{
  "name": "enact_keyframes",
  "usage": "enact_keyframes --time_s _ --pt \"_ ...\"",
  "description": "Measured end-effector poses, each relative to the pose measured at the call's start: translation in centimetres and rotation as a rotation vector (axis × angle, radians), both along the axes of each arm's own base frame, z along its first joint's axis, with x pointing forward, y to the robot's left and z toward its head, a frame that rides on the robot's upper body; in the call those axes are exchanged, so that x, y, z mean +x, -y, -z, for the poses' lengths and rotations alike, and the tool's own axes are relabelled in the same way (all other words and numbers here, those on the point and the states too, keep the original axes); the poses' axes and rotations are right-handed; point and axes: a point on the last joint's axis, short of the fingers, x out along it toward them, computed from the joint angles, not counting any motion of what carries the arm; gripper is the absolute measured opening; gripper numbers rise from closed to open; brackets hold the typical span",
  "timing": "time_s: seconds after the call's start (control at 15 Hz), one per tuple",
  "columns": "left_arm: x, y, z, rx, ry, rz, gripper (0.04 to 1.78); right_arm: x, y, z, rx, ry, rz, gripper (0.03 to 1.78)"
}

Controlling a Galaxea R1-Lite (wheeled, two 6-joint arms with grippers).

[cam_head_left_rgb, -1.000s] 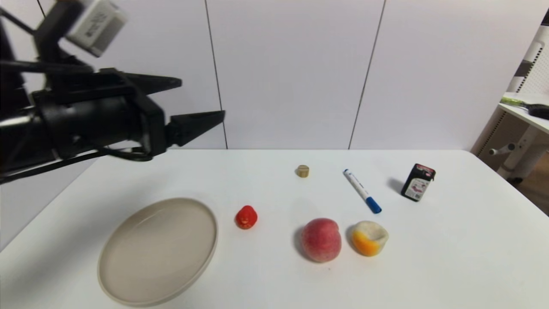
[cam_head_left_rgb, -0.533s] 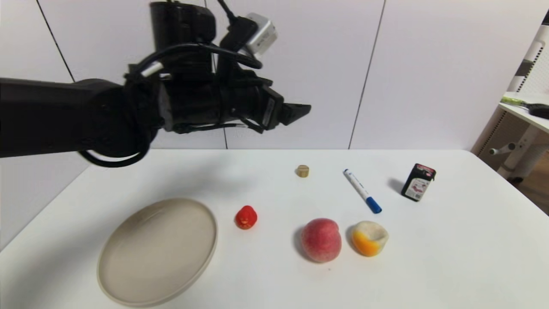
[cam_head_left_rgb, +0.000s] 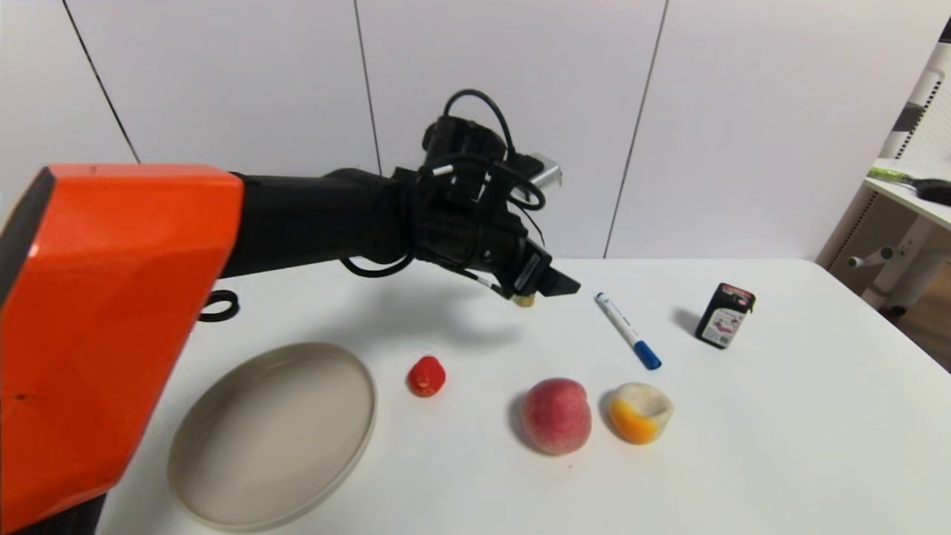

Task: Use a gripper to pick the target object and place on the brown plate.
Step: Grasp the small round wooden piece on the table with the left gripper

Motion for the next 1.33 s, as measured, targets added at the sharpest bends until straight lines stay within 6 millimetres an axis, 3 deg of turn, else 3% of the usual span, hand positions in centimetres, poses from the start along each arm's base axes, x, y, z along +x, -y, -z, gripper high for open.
enact_keyframes --time_s 0.27,0.67,1.33 --pt "2.7 1.1 3.9 0.027 0.013 -0.073 1.69 0.0 0.0 0.0 0.000 -0.001 0.000 1.70" --pt "6.3 1.3 7.6 -0.066 0.103 -0.165 1.69 0.0 0.0 0.0 0.000 0.000 0.000 1.70" --pt "7.1 0.5 9.3 -0.054 0.019 -0.223 1.69 0.0 0.0 0.0 0.000 0.000 0.000 1.70"
